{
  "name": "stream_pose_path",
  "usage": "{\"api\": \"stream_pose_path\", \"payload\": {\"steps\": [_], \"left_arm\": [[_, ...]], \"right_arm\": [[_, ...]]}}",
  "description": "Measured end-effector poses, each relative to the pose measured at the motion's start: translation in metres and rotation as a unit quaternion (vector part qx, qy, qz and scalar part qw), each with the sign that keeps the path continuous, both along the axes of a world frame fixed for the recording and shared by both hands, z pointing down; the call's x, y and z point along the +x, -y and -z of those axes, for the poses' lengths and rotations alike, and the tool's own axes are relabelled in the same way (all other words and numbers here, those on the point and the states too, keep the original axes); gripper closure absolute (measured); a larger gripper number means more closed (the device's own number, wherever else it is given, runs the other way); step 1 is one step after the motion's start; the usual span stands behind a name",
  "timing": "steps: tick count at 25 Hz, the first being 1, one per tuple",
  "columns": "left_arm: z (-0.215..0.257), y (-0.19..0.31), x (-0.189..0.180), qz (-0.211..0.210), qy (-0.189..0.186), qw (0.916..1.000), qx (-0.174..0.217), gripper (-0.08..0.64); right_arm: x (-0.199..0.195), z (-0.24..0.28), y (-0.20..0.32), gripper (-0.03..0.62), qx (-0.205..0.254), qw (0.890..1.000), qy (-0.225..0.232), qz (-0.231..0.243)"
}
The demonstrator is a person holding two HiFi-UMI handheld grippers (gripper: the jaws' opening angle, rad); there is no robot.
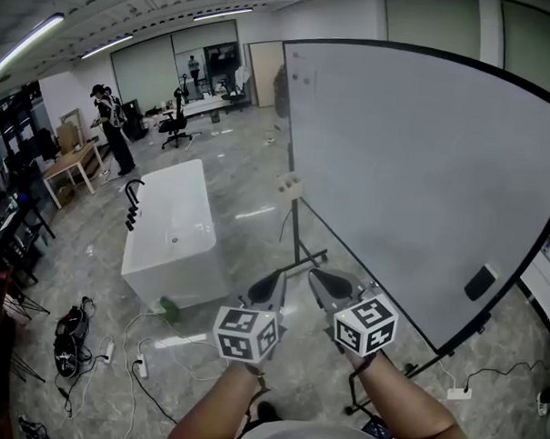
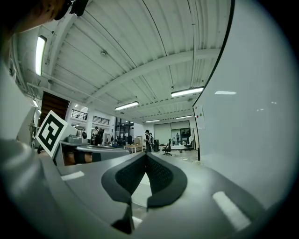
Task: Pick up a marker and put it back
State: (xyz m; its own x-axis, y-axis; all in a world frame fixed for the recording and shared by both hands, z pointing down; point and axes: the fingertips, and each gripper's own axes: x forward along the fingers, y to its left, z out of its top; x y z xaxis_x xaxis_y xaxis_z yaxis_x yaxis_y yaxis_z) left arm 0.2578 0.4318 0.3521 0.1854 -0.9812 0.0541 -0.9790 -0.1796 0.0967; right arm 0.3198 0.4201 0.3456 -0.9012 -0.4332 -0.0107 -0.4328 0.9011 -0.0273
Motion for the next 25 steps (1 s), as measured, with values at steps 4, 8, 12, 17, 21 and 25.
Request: {"api": "stream_pose_path", "payload": {"steps": [4, 8, 12, 17, 21, 25], "left_arm": [[-0.005, 0.007, -0.022, -0.005, -0.007, 1.0, -0.003, 0.558], [-0.01, 0.024, -0.055, -0.009, -0.012, 0.9999, -0.002, 0.558], [-0.018, 0.043, -0.101, -0.018, -0.014, 0.9997, -0.005, 0.558], [-0.026, 0.067, -0.158, -0.035, -0.019, 0.999, -0.02, 0.558], [-0.033, 0.087, -0.187, -0.052, -0.015, 0.9981, -0.028, 0.558], [-0.044, 0.106, -0.216, -0.059, -0.015, 0.9973, -0.041, 0.558]], "right_arm": [[-0.024, -0.01, 0.004, 0.589, -0.01, 1.0, -0.002, 0.006], [-0.058, -0.021, 0.02, 0.589, -0.021, 1.0, -0.008, 0.011], [-0.101, -0.034, 0.041, 0.589, -0.034, 0.999, -0.011, 0.005], [-0.159, -0.04, 0.067, 0.589, -0.049, 0.999, -0.019, -0.01], [-0.192, -0.048, 0.085, 0.589, -0.055, 0.998, -0.025, -0.019], [-0.218, -0.061, 0.106, 0.589, -0.068, 0.997, -0.033, -0.024]]}}
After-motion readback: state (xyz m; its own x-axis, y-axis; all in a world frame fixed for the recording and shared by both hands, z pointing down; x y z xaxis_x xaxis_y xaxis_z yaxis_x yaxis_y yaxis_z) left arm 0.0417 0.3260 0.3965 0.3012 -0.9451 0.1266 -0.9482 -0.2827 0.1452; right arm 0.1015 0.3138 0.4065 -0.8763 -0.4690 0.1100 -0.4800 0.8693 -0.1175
